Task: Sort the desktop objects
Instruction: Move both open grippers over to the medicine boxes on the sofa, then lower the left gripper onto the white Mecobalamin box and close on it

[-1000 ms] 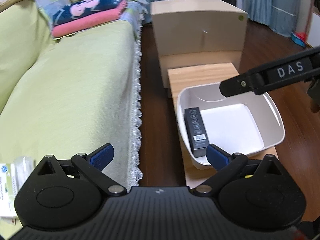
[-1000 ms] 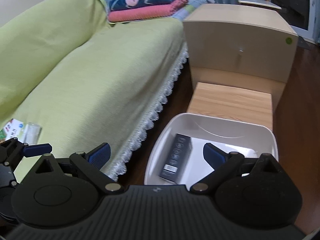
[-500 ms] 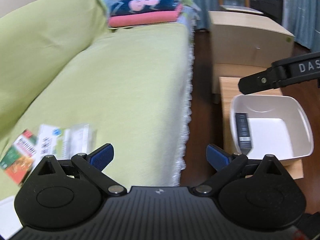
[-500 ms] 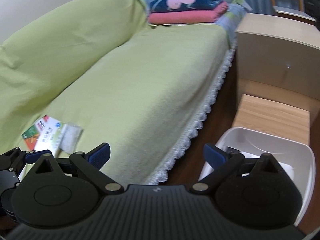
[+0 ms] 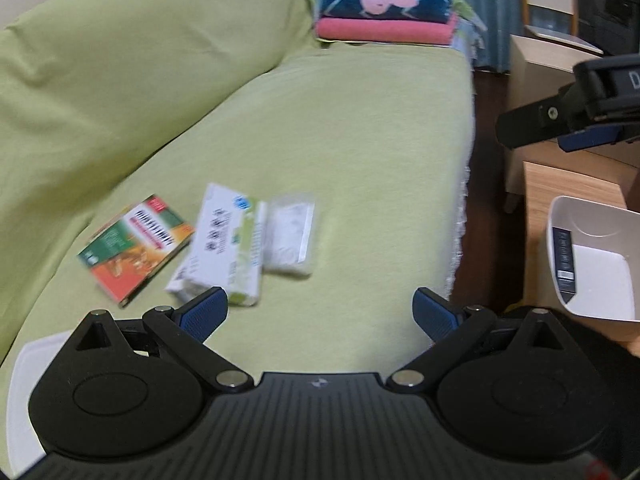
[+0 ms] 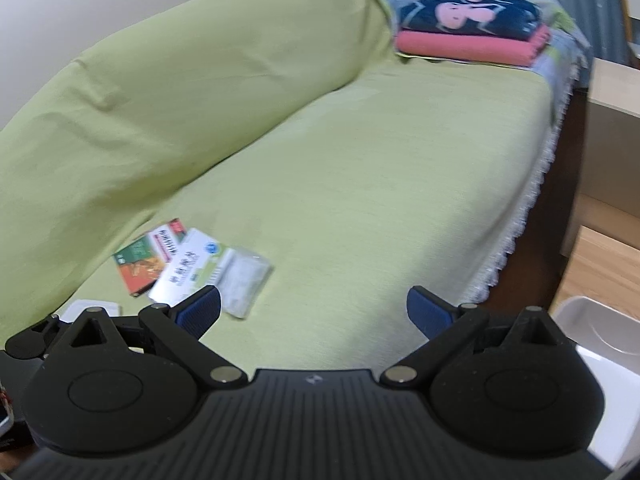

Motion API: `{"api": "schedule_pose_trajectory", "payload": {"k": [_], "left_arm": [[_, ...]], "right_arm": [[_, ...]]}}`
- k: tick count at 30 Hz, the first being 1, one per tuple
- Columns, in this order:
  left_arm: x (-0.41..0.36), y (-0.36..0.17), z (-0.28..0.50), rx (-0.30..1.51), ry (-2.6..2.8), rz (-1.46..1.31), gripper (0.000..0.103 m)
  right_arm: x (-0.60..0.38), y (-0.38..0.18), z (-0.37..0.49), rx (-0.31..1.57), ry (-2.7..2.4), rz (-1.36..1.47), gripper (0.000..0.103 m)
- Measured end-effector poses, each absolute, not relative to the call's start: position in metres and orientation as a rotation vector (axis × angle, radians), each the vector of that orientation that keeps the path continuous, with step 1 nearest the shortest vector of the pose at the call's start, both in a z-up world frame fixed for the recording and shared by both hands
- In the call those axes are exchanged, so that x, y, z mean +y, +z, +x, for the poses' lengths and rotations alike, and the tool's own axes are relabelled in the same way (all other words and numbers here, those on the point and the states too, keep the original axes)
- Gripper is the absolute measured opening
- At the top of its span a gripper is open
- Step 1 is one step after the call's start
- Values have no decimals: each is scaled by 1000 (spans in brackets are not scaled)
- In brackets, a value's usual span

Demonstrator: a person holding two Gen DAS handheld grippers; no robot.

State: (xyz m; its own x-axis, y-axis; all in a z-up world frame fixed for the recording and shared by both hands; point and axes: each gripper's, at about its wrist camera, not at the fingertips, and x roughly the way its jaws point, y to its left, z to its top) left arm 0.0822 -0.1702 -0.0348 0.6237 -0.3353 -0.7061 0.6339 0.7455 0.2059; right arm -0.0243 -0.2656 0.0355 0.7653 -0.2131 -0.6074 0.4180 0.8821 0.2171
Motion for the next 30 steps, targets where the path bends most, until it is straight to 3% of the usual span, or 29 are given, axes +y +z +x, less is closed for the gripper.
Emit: {"api": "schedule_pose_trajectory", "payload": {"k": [22,30], "left_arm": [[-106,-42,123,701,-496,414,99],[-109,-55,143,702,-528,415,93]], "right_arm": [[-214,22,53,640,-191,351,99],[-215,10,63,661,-182,378,99]]}}
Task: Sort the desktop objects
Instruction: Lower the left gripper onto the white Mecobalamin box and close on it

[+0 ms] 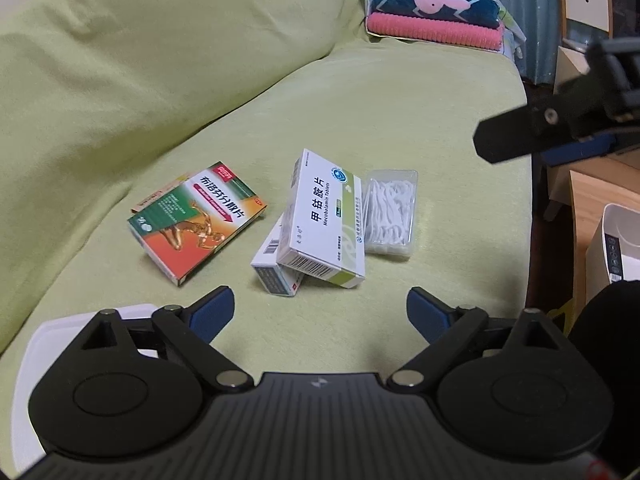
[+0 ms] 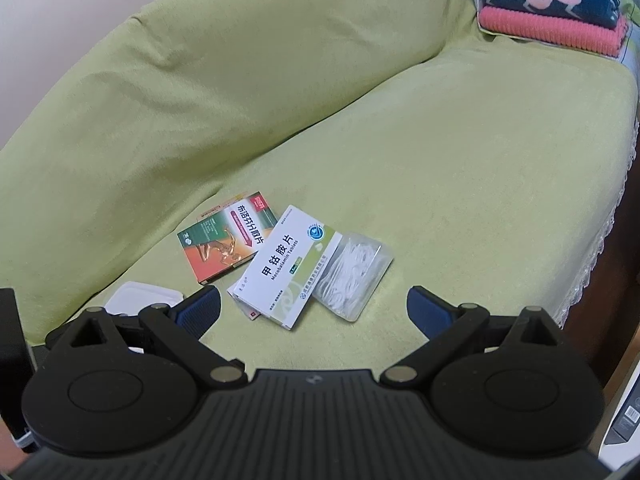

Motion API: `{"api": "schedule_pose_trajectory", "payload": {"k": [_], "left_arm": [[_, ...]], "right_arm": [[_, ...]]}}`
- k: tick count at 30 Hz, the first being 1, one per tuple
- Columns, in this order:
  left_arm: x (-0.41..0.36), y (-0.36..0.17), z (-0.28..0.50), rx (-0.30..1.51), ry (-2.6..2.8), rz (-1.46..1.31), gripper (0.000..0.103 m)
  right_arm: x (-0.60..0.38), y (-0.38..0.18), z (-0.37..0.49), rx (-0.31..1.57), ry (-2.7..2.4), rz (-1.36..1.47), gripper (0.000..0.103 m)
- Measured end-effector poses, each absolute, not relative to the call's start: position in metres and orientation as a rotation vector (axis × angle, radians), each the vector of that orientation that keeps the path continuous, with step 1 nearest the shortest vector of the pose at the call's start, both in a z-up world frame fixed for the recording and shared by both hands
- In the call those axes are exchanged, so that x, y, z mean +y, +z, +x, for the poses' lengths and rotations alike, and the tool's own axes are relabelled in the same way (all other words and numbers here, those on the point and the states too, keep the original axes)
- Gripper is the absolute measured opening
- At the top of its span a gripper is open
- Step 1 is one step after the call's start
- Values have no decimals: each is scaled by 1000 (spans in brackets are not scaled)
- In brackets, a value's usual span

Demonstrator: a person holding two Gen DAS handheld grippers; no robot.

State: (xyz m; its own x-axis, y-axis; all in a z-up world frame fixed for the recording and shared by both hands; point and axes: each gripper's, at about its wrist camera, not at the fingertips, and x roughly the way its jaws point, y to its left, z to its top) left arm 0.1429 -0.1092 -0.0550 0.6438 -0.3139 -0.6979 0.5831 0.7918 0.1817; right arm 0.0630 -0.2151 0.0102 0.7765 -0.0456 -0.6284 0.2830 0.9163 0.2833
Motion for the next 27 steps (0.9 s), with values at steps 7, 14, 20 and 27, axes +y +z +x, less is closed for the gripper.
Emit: {"api": "schedule_pose_trajectory", "payload": {"k": [7,14,20,27], "left_arm": [[-118,-60,165,681,-539,421,91],[-130,-68,188,686,-572,448,85],[-131,-76,197,709,-597,437,83],[-133,-84,201,733,-604,444,81]], "right_arm": [[-223,3,65,676,-201,391,99],[-229,-3,76,689,-213,389,99],[-234,-10,85,700,-214,399,99],[-237,-21,97,719,-217,401,98]]}}
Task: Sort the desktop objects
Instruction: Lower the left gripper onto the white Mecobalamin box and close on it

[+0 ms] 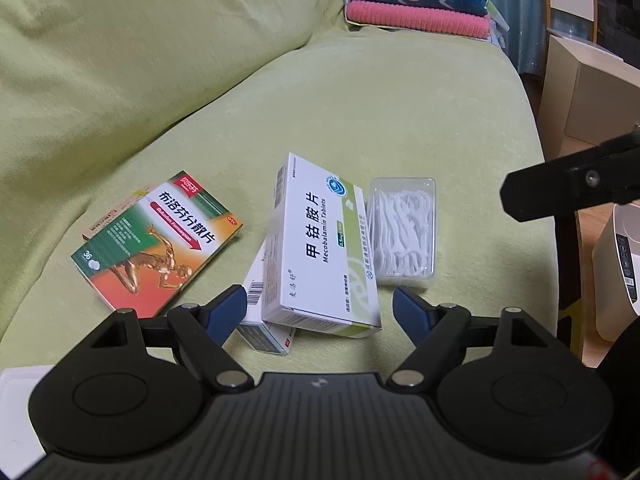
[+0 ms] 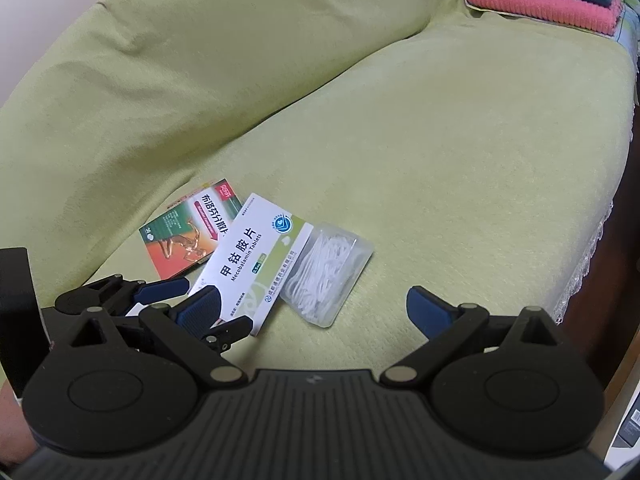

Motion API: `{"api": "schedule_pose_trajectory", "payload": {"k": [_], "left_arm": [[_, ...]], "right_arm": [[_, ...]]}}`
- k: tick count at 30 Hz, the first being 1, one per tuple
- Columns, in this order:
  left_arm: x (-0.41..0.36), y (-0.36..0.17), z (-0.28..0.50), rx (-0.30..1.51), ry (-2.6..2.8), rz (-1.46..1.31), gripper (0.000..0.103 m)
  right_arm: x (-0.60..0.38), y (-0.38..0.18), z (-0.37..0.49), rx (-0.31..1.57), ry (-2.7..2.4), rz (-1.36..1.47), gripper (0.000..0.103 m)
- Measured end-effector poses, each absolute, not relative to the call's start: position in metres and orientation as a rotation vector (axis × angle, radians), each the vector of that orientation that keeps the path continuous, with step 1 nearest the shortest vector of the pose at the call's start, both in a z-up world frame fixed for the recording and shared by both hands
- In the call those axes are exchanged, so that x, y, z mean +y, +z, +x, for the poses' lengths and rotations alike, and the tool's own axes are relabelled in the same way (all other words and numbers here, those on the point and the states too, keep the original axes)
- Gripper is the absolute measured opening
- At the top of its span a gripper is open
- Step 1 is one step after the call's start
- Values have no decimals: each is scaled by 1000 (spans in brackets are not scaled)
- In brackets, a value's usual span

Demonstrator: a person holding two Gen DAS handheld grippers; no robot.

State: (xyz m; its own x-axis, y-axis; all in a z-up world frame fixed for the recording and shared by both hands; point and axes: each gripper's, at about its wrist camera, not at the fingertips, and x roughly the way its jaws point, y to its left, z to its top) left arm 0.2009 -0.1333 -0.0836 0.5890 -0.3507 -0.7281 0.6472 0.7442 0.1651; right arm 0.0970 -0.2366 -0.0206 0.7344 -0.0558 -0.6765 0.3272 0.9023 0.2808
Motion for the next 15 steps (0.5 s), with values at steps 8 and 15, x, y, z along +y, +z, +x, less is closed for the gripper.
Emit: {"api": "schedule_pose_trajectory", "payload": {"k": [8,15], "left_arm": [[-134,-90,208,743,-588,462,74],[-144,-89,202,703,-582,533,59]], "right_arm": [[-242,-28,100,733,-225,411,98],[-247,-31,98,735,-241,416,98]]}}
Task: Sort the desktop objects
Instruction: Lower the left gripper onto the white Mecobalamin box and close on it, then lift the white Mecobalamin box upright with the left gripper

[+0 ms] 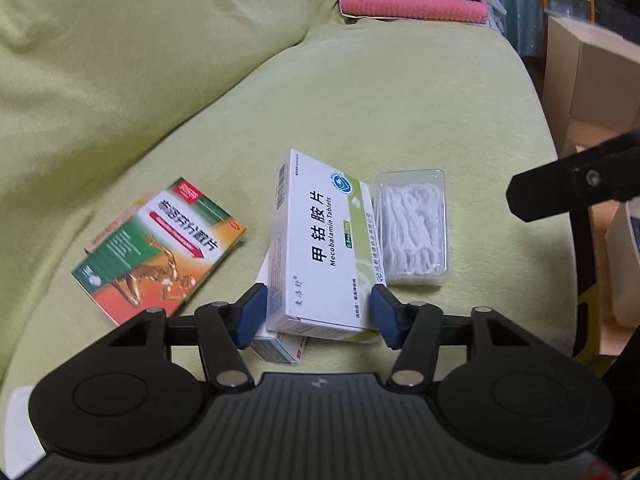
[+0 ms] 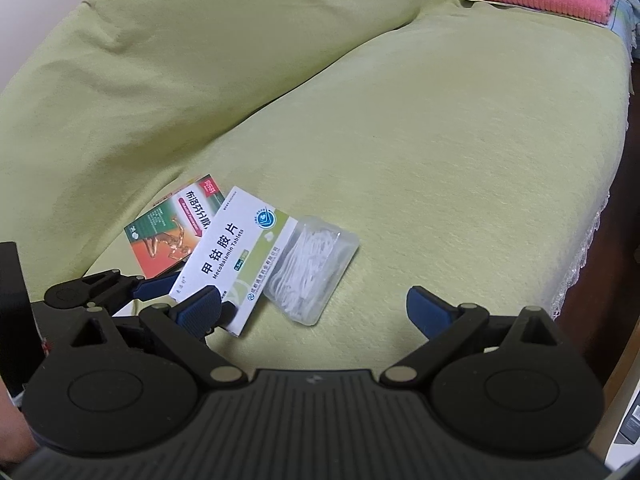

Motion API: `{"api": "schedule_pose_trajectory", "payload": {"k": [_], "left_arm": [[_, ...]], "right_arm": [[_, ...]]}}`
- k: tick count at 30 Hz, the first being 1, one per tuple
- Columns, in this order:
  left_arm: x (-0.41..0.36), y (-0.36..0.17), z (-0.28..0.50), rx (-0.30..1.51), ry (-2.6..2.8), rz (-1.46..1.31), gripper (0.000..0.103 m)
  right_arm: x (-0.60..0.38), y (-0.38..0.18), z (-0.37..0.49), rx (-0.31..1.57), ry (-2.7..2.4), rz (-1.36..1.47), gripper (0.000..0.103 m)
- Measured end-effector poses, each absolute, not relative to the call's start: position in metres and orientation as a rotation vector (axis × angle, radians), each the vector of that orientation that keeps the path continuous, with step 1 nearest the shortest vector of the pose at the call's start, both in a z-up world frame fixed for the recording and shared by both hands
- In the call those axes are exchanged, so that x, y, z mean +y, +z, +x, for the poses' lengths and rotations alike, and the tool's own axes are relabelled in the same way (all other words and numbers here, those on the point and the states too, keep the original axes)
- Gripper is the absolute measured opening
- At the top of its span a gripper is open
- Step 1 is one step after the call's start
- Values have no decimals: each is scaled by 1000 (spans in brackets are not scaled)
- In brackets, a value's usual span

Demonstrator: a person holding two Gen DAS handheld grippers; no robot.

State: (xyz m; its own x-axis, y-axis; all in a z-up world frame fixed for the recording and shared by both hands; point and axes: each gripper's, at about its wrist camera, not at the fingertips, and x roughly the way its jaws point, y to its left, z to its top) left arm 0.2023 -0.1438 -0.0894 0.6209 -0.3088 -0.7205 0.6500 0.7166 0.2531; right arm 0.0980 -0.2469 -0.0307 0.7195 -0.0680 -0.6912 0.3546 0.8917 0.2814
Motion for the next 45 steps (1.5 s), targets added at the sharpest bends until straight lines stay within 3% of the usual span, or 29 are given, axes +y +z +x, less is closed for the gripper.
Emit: {"api": "schedule_pose_trajectory", "payload": {"k": [16,34,45], "left_arm": [[-156,-93,190,637,-566,635,59],[-190,-113,157,438,-518,1007,58],[-185,-105,186,512,-560,869,61]], "right_arm": [[-249,-32,95,736,-249,430,98],[-259,-36,91,733,-276,449,98],[-259,-38,92,738,-275,450,98]]}}
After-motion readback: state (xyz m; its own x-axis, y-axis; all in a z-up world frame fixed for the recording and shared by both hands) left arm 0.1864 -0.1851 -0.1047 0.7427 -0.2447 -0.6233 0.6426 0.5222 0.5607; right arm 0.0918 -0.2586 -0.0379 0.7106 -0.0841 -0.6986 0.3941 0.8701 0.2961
